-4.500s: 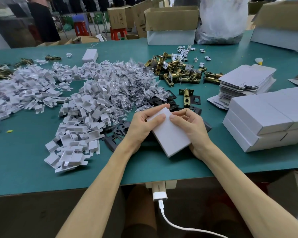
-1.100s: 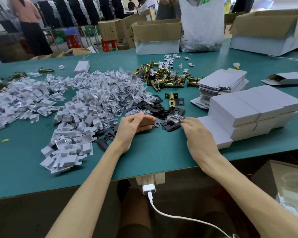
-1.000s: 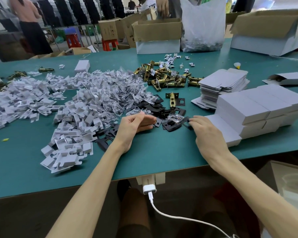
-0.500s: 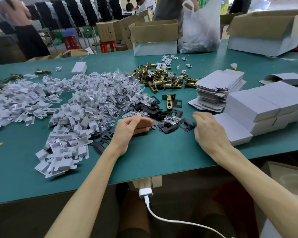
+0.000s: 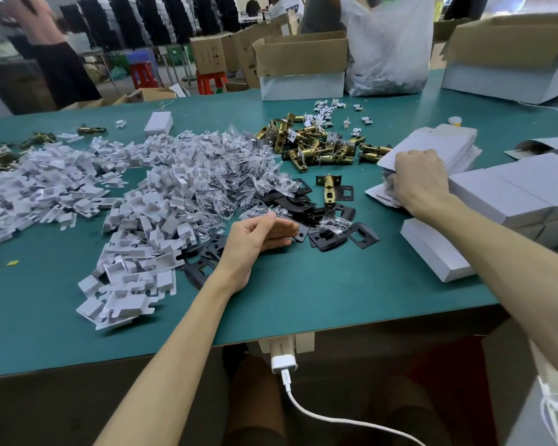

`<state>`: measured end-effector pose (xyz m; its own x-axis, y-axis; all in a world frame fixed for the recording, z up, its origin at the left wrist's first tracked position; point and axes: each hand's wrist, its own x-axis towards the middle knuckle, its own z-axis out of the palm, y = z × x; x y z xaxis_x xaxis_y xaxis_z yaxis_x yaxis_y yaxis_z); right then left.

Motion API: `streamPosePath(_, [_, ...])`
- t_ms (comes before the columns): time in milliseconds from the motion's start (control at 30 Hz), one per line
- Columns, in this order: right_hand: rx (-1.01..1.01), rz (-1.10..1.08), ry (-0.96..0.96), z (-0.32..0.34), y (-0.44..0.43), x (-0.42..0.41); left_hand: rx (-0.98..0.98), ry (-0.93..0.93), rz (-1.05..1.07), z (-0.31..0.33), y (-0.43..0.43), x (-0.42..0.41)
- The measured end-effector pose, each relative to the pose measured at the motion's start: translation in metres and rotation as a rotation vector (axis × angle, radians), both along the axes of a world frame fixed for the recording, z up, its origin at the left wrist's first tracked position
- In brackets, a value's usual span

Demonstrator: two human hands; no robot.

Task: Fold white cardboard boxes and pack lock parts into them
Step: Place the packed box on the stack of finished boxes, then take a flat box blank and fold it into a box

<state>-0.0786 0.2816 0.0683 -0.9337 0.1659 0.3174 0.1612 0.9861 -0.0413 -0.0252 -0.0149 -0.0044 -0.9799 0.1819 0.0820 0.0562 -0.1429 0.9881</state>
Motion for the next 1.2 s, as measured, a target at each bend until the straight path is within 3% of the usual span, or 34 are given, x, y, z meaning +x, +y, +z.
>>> streamPosePath(167, [-0.071, 0.026, 0.067, 0.008, -0.003, 0.01, 0.0, 0.0, -0.009, -0.001, 0.0, 0.0])
streamPosePath(300, [-0.163, 0.156, 0.331, 0.018, -0.02, 0.022, 0.002, 0.005, -0.005, -0.001, -0.001, 0.0])
streamPosePath(400, [-0.352, 0.359, 0.527, 0.022, -0.049, 0.035, 0.009, 0.008, -0.004, 0.0, -0.001, 0.0])
streamPosePath(500, [-0.635, 0.454, 0.569, 0.021, -0.082, 0.044, 0.018, 0.004, 0.001, 0.0, -0.001, 0.001])
streamPosePath(633, [-1.095, 0.372, 0.478, 0.004, -0.106, 0.048, 0.021, -0.01, 0.0, 0.001, -0.001, 0.002])
streamPosePath(833, [-1.79, 0.203, 0.185, -0.027, -0.126, 0.053, 0.064, -0.039, 0.032, 0.001, 0.0, -0.001])
streamPosePath(1000, [-1.971, 0.189, -0.058, -0.057, -0.128, 0.062, 0.229, -0.134, 0.132, 0.004, -0.005, -0.003])
streamPosePath(1200, [-1.931, 0.302, -0.117, -0.065, -0.128, 0.067, 0.398, -0.17, 0.055, 0.009, -0.011, 0.0])
